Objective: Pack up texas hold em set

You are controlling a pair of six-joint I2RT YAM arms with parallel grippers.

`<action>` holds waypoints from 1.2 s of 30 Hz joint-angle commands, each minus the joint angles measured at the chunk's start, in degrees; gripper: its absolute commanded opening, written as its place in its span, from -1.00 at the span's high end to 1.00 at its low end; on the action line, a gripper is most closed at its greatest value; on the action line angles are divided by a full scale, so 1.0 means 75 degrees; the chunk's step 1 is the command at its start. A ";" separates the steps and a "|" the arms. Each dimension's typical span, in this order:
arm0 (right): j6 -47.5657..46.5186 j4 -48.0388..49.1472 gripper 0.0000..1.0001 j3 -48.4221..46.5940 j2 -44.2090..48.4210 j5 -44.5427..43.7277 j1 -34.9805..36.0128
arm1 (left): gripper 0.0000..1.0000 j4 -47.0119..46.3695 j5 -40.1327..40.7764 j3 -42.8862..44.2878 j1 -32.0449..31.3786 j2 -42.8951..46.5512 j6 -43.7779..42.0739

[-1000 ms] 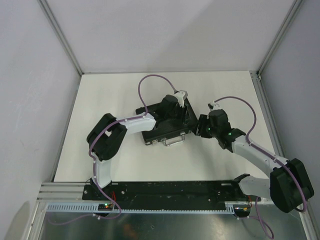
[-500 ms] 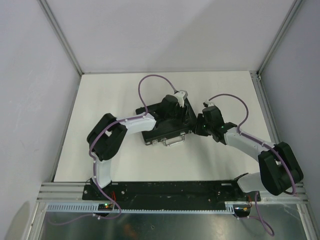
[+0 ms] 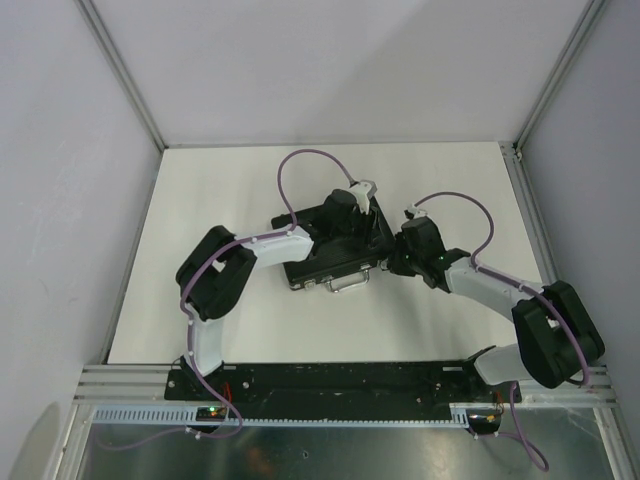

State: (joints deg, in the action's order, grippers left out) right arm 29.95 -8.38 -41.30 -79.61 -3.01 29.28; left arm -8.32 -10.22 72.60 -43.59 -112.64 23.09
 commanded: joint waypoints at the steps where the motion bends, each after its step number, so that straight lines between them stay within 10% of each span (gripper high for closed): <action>1: 0.0004 -0.0196 0.72 0.0464 -0.0267 0.0234 0.0150 | 0.00 0.1702 0.0277 -0.0365 0.0000 -0.0821 -0.0067; 36: -0.0315 0.1190 0.25 0.0596 0.0923 -0.1229 0.0596 | -0.01 0.1708 0.0278 -0.0381 0.0000 -0.0774 -0.0111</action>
State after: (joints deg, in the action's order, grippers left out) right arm 28.27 -0.47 -36.84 -75.05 -10.00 33.54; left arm -8.84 -10.74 72.88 -43.59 -113.08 23.09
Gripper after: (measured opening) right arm 0.374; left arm 0.496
